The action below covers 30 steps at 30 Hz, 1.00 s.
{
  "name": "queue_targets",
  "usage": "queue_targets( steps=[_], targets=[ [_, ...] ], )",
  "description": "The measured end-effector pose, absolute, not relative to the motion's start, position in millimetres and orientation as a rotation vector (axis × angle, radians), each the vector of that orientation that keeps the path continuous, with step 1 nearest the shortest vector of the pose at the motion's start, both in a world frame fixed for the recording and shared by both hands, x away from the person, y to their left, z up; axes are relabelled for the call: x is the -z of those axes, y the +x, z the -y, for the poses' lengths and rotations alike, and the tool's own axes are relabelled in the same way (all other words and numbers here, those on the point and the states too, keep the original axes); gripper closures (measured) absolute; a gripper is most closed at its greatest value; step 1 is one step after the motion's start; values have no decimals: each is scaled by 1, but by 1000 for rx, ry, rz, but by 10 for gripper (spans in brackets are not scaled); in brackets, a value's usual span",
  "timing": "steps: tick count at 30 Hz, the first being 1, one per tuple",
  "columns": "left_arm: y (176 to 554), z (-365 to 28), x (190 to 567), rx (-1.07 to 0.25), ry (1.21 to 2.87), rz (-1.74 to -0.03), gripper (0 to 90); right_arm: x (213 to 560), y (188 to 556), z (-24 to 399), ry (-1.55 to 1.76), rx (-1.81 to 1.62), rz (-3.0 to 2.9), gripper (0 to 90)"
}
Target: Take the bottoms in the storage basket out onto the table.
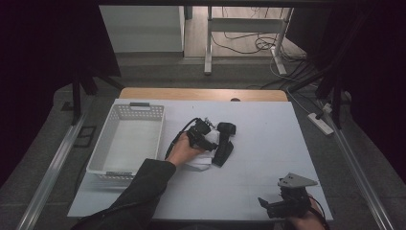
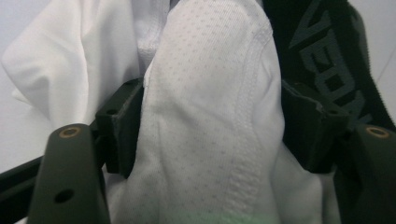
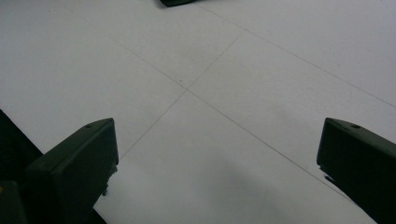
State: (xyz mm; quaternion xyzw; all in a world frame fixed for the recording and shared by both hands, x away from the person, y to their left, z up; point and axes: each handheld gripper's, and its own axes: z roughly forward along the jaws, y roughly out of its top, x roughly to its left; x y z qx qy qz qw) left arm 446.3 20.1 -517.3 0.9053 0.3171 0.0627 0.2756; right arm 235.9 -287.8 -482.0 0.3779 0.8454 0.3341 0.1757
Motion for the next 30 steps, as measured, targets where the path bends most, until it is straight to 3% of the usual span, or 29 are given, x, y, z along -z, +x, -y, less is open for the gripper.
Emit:
queue_targets(
  steps=[14,21,30],
  targets=[
    [444,-15,522,-245,2450,-831,178,482,236,287,1062,-936,-2400,0],
    [445,-14,526,-235,2441,-820,72,482,236,287,1057,-932,-2404,0],
    [445,-11,528,-213,2455,-800,6,483,236,287,1058,-931,-2404,0]
  ],
)
